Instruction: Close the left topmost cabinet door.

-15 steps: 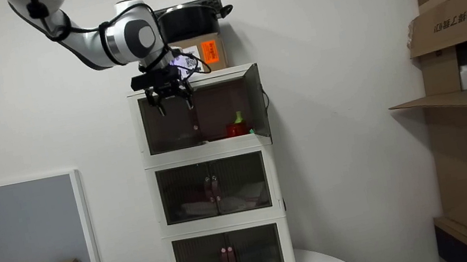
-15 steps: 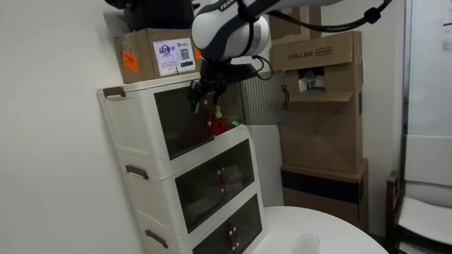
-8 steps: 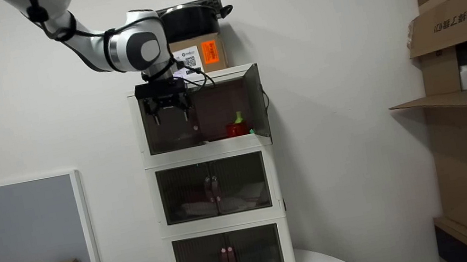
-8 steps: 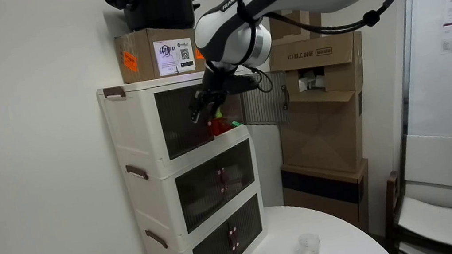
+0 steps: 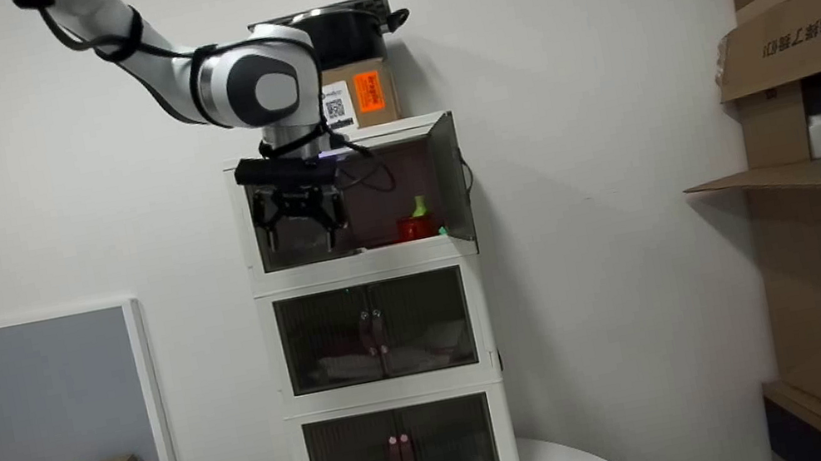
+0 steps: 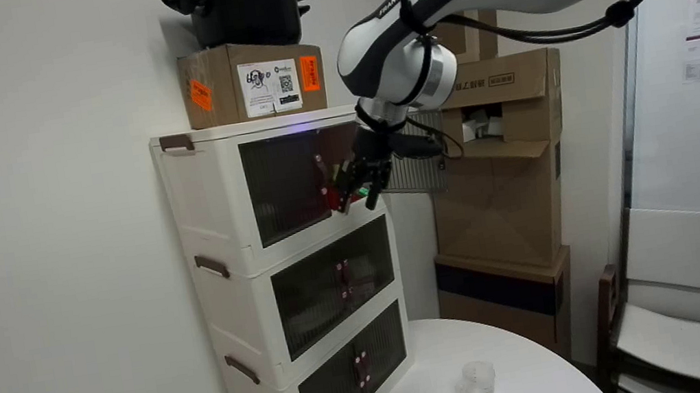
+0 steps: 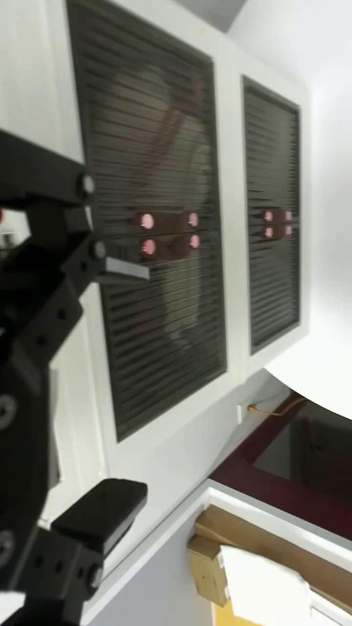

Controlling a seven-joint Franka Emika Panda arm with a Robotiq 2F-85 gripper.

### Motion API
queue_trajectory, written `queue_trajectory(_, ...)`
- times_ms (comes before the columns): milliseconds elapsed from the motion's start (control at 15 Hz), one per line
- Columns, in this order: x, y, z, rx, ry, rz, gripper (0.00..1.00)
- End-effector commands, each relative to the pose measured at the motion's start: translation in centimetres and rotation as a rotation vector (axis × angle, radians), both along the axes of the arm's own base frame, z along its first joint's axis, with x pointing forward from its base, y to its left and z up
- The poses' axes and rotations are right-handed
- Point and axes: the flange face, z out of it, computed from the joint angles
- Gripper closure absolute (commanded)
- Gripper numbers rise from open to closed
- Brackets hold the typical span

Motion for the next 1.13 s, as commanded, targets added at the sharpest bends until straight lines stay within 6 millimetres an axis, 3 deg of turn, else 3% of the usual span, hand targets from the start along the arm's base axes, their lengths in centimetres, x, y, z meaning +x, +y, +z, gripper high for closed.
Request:
queue_trajectory(0,-6.6,-2.7,-2.2,0.020,0.162,-0.090,0.00)
queue_trajectory(133,-9.6,-4.0,-3.5,-0.004,0.195,-0.187,0.00)
queue_trajectory(333,-13.1,-3.9,-5.3,0.021,0.263,-0.295,0.00)
queue_trajectory(667,-17.5,-0.9,-7.4,0.000,0.329,-0.339,0.00)
queue_trajectory(733,-15.5,-2.0,-7.5,0.015,0.337,-0.309,0.00)
queue_trajectory(1067,-15.7,-1.9,-7.7,0.017,0.345,-0.314,0.00)
